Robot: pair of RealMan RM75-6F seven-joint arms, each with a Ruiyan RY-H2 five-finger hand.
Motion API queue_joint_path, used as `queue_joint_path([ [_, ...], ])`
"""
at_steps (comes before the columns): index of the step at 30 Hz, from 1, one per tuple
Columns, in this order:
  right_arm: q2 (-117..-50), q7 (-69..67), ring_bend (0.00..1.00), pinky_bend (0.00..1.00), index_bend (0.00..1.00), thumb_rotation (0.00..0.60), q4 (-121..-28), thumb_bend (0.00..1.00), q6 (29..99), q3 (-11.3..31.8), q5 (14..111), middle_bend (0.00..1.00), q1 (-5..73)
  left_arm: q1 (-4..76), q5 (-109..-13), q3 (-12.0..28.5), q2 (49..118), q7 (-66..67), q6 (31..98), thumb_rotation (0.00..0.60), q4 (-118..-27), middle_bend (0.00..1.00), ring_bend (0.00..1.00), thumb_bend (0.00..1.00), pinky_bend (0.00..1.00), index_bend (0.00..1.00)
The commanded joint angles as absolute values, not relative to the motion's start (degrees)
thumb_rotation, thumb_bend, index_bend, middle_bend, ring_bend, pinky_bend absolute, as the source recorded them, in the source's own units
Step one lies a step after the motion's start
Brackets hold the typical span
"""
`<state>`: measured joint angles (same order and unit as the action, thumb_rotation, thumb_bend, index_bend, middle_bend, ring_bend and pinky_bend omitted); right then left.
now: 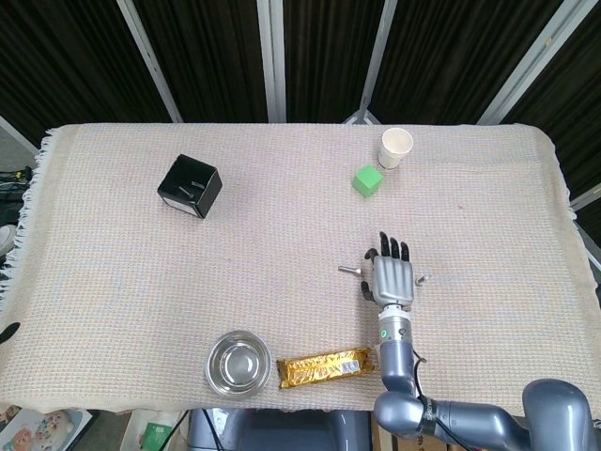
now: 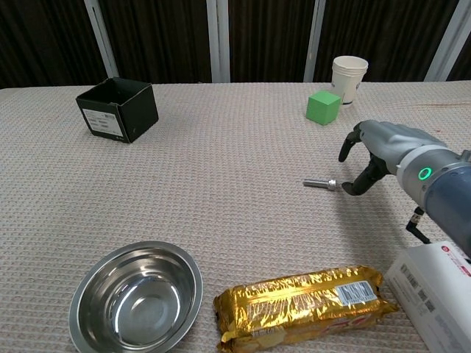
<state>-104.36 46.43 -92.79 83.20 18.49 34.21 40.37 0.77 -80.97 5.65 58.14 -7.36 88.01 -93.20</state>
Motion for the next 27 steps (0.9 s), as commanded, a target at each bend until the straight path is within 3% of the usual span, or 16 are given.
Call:
queue_joint_path([
  [1,-105.6,46.5,0.00,0.00,0.36,0.600,-91.6,0.35,83.2,19.0,34.0,0.00,40.8,0.7,-80.9,5.7,58.1,-7.6,88.0,0.600,-93.1,0.11,0.01,0.04,0.01,0.17],
  [27,-113.1,43.7,0.00,0.00,0.45,0.600,-79.4,0.35,78.9,21.8,35.4,0.00,42.8,0.9,-80.4,5.9,57.9,-8.4,87.7,0.600,-92.7,0.11,0.01,0.04,0.01,0.17],
])
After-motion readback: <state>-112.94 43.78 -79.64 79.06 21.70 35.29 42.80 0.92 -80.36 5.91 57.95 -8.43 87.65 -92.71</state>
